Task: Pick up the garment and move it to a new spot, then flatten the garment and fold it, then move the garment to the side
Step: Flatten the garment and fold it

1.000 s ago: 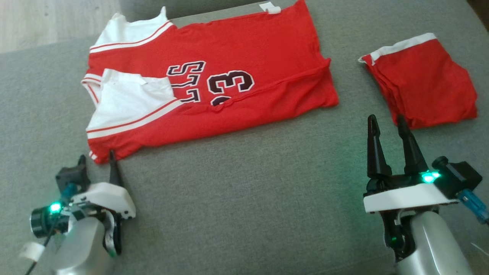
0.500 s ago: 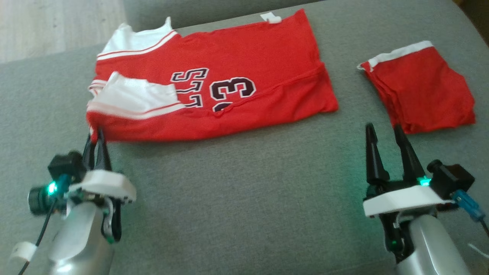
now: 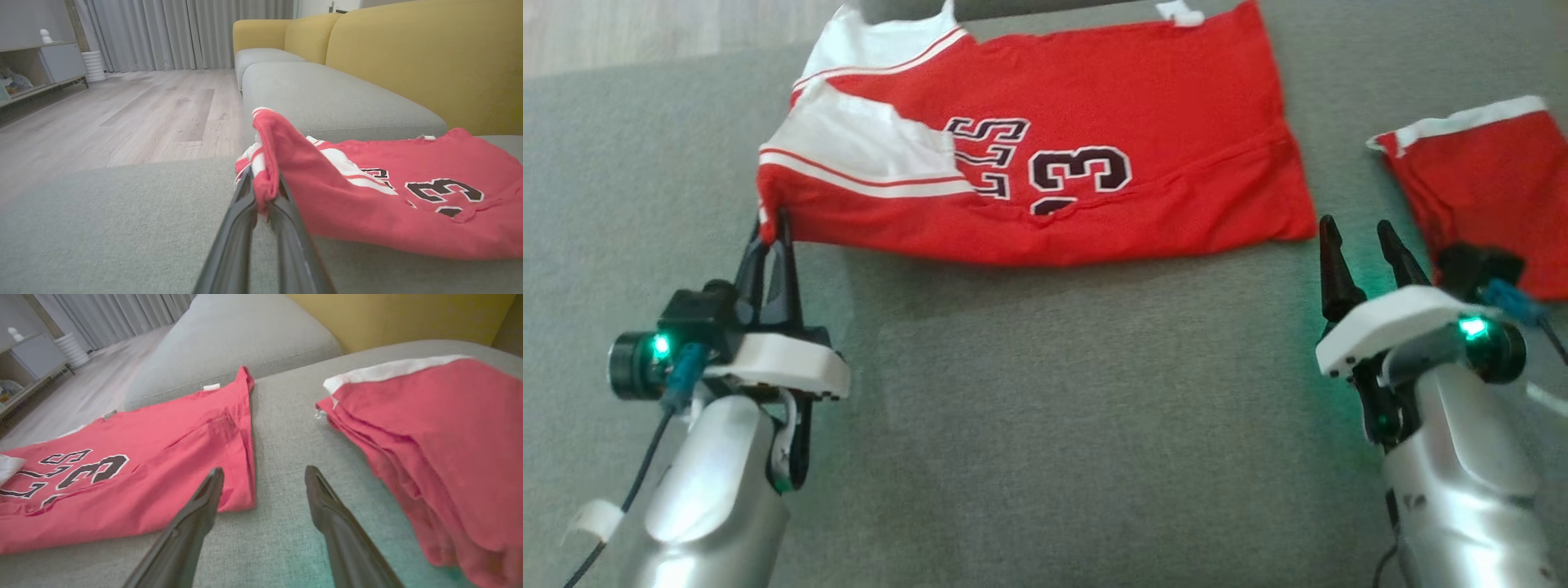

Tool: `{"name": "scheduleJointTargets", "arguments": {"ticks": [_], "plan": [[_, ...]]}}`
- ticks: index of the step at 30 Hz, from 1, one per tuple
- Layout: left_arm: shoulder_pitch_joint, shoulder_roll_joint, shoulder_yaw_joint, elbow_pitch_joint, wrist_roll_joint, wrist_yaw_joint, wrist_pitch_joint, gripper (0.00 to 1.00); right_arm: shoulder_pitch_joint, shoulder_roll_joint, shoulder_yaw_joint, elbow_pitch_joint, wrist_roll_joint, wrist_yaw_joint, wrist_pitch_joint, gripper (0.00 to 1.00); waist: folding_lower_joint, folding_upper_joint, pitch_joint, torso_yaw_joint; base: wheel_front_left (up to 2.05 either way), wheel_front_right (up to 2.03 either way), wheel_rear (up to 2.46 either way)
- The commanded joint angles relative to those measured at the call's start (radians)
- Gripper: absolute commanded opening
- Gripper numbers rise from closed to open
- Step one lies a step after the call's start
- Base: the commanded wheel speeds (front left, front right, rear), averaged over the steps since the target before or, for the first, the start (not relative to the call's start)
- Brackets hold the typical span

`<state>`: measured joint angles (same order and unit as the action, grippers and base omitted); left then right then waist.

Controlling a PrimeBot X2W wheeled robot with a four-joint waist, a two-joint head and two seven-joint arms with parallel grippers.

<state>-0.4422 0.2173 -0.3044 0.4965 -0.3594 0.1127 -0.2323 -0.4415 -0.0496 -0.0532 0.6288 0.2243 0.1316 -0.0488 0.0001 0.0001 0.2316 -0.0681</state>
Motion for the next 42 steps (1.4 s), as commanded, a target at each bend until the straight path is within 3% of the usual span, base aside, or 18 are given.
{"name": "scheduleJointTargets", "arguments": {"ticks": [1, 14, 15, 16, 17, 29, 35, 42], "plan": [[-0.024, 0.031, 0.023, -0.036, 0.014, -0.005, 0.000, 0.00, -0.052, -0.001, 0.011, 0.000, -0.020, -0.001, 0.008, 1.00, -0.0001, -0.0001, 0.013, 0.017, 0.00, 0.00, 0.00], [-0.036, 0.009, -0.024, -0.040, 0.022, -0.013, 0.001, 0.00, -0.222, -0.001, -0.054, 0.299, -0.154, -0.001, 0.055, 1.00, -0.0001, -0.0001, 0.036, 0.078, 0.00, 0.00, 0.00], [-0.037, 0.009, -0.026, -0.039, 0.024, -0.013, 0.000, 0.00, -0.228, -0.001, -0.061, 0.318, -0.164, -0.001, 0.059, 0.81, -0.0001, -0.0001, 0.035, 0.080, 0.00, 0.00, 0.00], [-0.038, 0.009, -0.028, -0.037, 0.024, -0.013, 0.000, 0.00, -0.235, -0.001, -0.066, 0.336, -0.172, -0.001, 0.060, 0.24, -0.0001, -0.0001, 0.034, 0.081, 0.00, 0.00, 0.00], [-0.037, 0.009, -0.030, -0.034, 0.024, -0.013, -0.001, 0.00, -0.242, -0.001, -0.066, 0.352, -0.178, -0.001, 0.061, 0.00, -0.0001, -0.0001, 0.031, 0.081, 0.00, 0.00, 0.00], [0.025, 0.034, -0.040, 0.050, 0.009, -0.002, 0.058, 0.00, -0.236, -0.001, -0.076, 0.448, -0.210, -0.001, -0.021, 0.00, -0.0001, -0.0001, -0.072, 0.059, 0.00, 0.00, 0.00], [0.101, 0.043, -0.065, 0.067, -0.013, -0.029, 0.118, 0.00, -0.164, -0.001, -0.037, 0.461, -0.125, -0.001, -0.033, 0.00, -0.0001, -0.0001, -0.154, 0.057, 0.00, 0.00, 0.00], [0.224, 0.062, -0.083, -0.005, -0.032, -0.026, 0.169, 0.00, -0.045, -0.001, 0.022, 0.393, -0.048, -0.001, -0.005, 0.00, -0.0001, -0.0001, -0.239, 0.048, 0.00, 0.00, 0.00]]}}
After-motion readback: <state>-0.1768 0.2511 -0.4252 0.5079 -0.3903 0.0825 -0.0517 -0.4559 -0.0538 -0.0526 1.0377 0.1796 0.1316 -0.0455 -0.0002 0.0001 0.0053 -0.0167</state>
